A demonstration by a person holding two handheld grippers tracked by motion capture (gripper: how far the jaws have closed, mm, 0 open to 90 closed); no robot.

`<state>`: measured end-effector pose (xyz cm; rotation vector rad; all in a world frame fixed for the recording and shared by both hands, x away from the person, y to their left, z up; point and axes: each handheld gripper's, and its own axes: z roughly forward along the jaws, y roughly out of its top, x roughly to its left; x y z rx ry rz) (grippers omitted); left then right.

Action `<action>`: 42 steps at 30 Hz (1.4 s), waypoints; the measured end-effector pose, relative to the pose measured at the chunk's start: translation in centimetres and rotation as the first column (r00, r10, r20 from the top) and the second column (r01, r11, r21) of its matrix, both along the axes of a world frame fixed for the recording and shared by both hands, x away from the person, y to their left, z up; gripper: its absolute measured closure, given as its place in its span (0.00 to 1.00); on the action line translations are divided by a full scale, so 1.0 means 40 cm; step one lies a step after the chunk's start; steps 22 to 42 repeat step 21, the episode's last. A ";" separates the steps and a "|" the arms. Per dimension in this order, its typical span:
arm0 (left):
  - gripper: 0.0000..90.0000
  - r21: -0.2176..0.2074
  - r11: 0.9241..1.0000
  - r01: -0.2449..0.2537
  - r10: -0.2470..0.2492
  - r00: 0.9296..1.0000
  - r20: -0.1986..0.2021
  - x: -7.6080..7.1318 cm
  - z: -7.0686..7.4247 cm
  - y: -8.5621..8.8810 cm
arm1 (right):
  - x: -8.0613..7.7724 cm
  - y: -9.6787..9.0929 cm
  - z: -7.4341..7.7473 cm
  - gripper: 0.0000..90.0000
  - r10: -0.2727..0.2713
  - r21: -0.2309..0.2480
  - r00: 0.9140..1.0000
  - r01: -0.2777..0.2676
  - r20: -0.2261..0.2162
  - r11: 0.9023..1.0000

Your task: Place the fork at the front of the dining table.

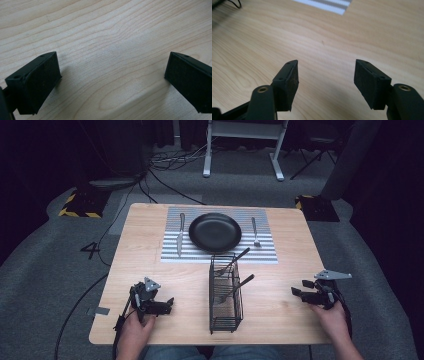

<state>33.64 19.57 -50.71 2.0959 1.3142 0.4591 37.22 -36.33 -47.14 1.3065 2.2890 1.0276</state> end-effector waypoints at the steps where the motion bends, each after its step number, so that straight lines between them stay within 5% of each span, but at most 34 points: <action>1: 0.00 0.000 1.000 0.000 0.000 1.000 0.000 0.000 0.000 0.000 | -0.005 -0.003 -0.007 0.41 -0.003 -0.006 1.000 0.003 -0.004 1.000; 11: 0.00 -0.001 1.000 0.000 0.000 1.000 0.000 0.000 0.000 0.000 | -0.050 -0.013 -0.075 0.37 0.013 -0.041 0.997 -0.010 0.071 0.999; 17: 0.00 -0.001 1.000 0.000 0.000 1.000 0.000 0.000 0.000 0.000 | -0.056 -0.014 -0.083 0.12 -0.006 -0.066 0.998 0.010 0.061 0.998; 42: 0.00 -0.001 1.000 0.000 0.000 1.000 0.000 0.000 0.000 0.000 | -0.057 -0.013 -0.083 0.12 -0.015 -0.067 0.998 0.019 0.061 0.998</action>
